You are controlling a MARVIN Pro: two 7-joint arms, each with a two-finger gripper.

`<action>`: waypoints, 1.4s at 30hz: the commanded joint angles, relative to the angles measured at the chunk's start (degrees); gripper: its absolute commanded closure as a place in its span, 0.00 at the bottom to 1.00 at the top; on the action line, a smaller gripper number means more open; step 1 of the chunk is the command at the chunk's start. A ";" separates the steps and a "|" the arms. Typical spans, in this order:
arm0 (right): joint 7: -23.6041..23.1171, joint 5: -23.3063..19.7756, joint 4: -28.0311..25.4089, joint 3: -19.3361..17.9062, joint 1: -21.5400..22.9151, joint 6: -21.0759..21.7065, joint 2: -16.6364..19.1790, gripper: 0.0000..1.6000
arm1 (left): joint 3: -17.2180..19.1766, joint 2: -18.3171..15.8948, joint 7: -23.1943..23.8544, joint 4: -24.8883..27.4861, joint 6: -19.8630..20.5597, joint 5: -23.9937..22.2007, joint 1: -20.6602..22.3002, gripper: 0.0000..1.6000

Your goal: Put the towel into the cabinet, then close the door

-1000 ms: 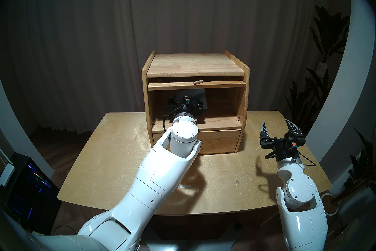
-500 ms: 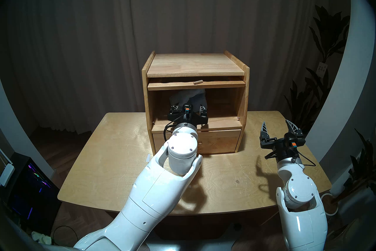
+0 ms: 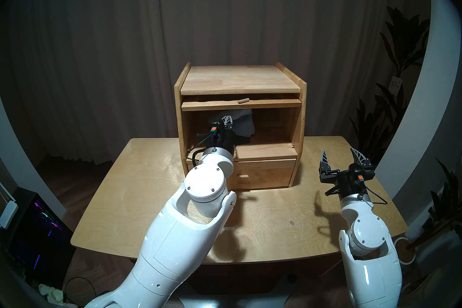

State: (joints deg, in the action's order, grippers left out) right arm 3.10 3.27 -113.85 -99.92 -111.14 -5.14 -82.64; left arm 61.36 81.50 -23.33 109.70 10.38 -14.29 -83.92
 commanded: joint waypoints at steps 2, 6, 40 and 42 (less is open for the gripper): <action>0.00 0.02 -0.82 0.04 0.49 -0.28 0.09 0.00 | 1.95 -3.79 2.12 7.14 -2.17 -1.77 -4.39 1.00; 0.00 0.02 -0.69 0.04 0.54 -0.29 0.09 0.00 | 3.35 -5.23 3.06 10.52 -2.96 -3.54 -6.94 1.00; -0.74 0.93 -1.38 -0.22 1.52 -0.88 1.62 0.00 | 34.79 -24.19 -3.26 8.07 -3.17 -0.70 -25.64 0.14; -1.26 1.65 -2.56 -0.59 2.68 -1.07 2.88 0.00 | 36.11 -25.23 -2.19 7.84 -3.68 -1.25 -27.14 0.00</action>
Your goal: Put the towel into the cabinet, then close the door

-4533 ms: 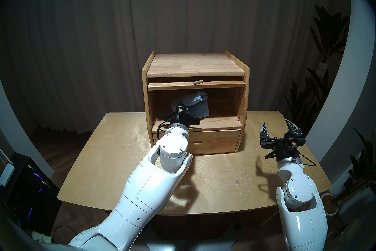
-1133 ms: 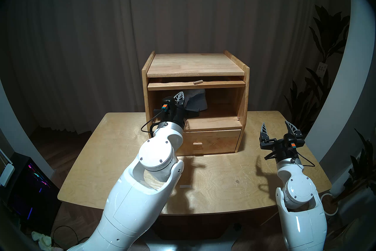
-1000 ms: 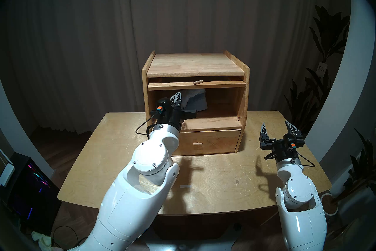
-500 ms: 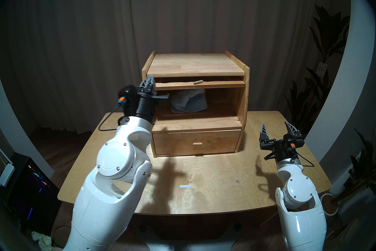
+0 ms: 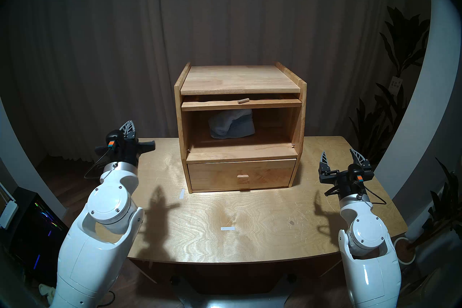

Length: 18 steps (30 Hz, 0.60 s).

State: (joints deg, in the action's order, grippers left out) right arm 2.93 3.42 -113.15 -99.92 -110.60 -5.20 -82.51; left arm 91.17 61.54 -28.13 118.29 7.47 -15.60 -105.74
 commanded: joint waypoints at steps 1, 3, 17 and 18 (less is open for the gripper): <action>-1.58 2.10 -4.07 -0.63 2.82 -1.25 3.59 0.00 | 7.05 -5.57 3.31 -0.59 -1.16 -0.16 -6.52 0.00; -2.61 3.08 -5.50 -0.60 3.88 -1.55 5.02 0.00 | 8.12 -5.82 4.57 -0.36 -1.77 -0.69 -7.85 0.00; -12.14 16.65 -6.68 2.86 8.99 -5.48 14.65 0.00 | 10.07 -3.53 15.70 1.62 -7.23 -11.94 -10.95 0.00; -12.86 17.85 -6.20 3.46 9.92 -5.77 15.93 0.00 | 10.51 -3.73 16.91 1.52 -7.82 -13.02 -11.31 0.00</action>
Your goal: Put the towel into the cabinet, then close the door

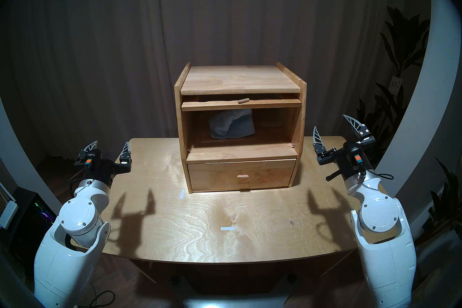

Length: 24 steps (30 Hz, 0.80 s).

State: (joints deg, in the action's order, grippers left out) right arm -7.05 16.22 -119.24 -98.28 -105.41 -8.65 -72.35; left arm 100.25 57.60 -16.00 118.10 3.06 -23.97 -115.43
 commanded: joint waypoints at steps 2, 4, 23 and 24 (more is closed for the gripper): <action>-3.82 7.04 1.15 2.75 7.05 -2.72 6.80 0.00 | 2.40 0.47 6.12 0.99 -4.25 -6.69 -1.47 0.00; -3.94 8.42 1.09 3.36 7.47 -3.16 7.39 0.00 | 3.68 0.53 6.77 0.14 -4.97 -7.96 -0.91 0.00; -7.57 22.80 5.73 11.27 18.34 -4.96 10.58 0.00 | 8.67 -0.16 16.45 -4.38 -8.12 -18.11 -0.11 0.00; -7.88 23.90 5.92 11.53 19.17 -5.04 10.81 0.00 | 8.79 -0.19 16.92 -4.49 -8.23 -18.48 -0.14 0.00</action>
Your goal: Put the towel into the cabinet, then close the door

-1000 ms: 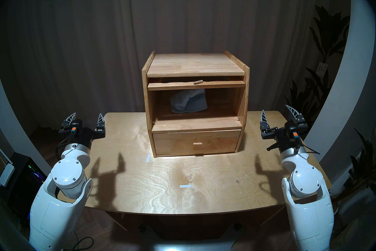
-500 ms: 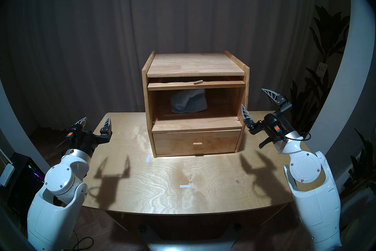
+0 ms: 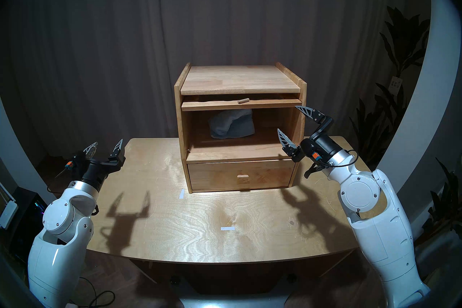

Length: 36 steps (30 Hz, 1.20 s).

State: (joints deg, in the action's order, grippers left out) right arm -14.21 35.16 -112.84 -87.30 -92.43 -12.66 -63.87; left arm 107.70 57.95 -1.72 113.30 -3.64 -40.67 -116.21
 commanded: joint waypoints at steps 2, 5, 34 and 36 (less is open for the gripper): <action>-1.81 7.56 -0.89 0.65 7.29 -1.68 4.11 0.00 | 1.49 -0.57 3.23 0.17 -1.63 -2.25 0.62 0.00; -2.73 10.18 -1.34 0.75 7.86 -2.49 5.00 0.00 | 1.84 -0.67 4.61 -0.13 -2.04 -3.20 0.53 0.00; 3.37 8.70 -4.92 -3.86 -3.52 2.57 -1.49 0.00 | 3.67 -1.30 15.89 -3.70 -4.63 -9.28 0.62 0.00; 4.16 9.51 -6.13 -5.18 -5.83 3.37 -1.35 0.00 | 3.72 -1.32 16.12 -3.75 -4.69 -9.39 0.62 0.00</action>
State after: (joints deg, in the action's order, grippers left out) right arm -11.98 43.75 -115.26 -90.15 -92.23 -10.86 -64.64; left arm 110.70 57.03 13.77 109.05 -7.62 -50.00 -116.15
